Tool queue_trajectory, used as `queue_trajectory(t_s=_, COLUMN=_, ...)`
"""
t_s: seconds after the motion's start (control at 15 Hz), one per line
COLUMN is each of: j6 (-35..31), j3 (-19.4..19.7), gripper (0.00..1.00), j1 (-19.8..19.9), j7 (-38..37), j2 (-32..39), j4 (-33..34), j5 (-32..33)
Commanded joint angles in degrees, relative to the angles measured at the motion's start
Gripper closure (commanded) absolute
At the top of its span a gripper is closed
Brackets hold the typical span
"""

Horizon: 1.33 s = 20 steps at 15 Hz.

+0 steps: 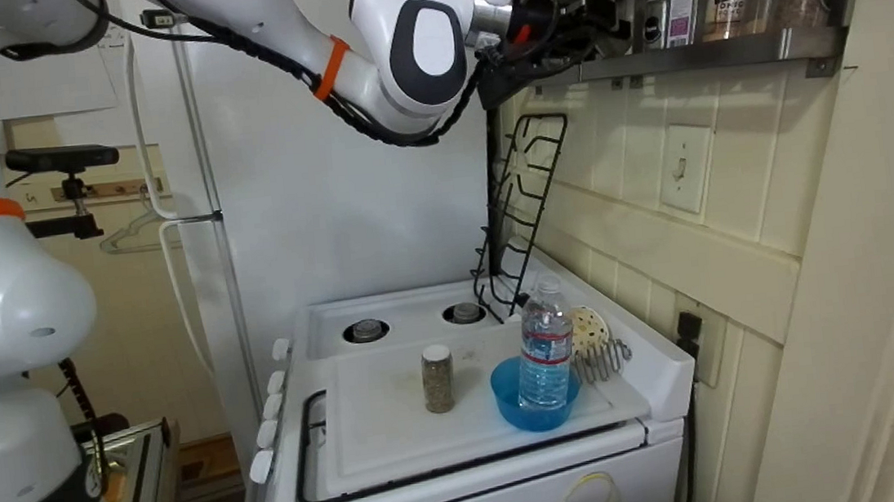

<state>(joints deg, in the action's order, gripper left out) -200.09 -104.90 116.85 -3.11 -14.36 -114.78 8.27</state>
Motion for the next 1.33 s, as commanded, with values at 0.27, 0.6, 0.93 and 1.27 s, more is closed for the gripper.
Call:
queue_trajectory(t_s=0.27, j6=3.4, j3=-2.7, gripper=0.76, j1=1.0, j7=-0.9, j2=3.0, j4=1.2, j5=1.2)
queue_trajectory(t_s=0.6, j6=13.3, j3=-4.0, gripper=0.76, j1=1.4, j7=0.2, j2=5.8, j4=3.4, j5=1.6)
queue_trajectory(t_s=0.93, j6=20.4, j3=-6.0, gripper=0.76, j1=2.0, j7=1.9, j2=8.5, j4=5.9, j5=0.8)
queue_trajectory(t_s=1.27, j6=26.8, j3=-8.3, gripper=0.76, j1=2.6, j7=4.5, j2=10.5, j4=8.0, j5=-1.5)
